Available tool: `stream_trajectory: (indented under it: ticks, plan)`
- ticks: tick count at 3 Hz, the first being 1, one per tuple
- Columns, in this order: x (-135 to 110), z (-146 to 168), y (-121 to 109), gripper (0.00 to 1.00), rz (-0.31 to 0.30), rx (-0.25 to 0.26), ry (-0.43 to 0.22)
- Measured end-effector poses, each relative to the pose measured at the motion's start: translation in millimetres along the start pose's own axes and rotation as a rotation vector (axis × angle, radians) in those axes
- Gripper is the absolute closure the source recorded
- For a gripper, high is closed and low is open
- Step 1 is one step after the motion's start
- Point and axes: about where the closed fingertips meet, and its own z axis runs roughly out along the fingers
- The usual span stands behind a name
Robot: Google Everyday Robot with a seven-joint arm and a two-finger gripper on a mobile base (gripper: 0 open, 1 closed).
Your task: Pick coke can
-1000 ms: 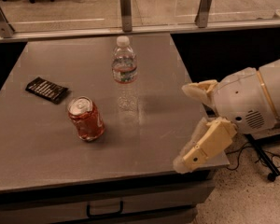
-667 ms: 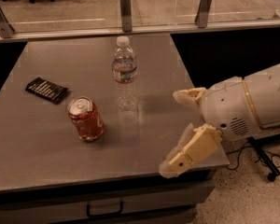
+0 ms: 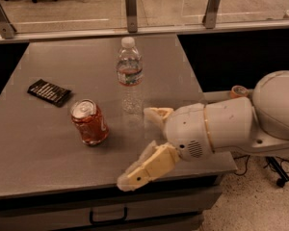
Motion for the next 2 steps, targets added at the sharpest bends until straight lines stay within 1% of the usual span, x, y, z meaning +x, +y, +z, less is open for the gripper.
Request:
stream_trajectory:
  ticks: [1,2]
  plan:
    - [-15.7,37.5,5.0,0.0,-0.038,-0.019,-0.083]
    - [-27.7,67.6,-1.7,0.0,-0.072,0.027,-0.107]
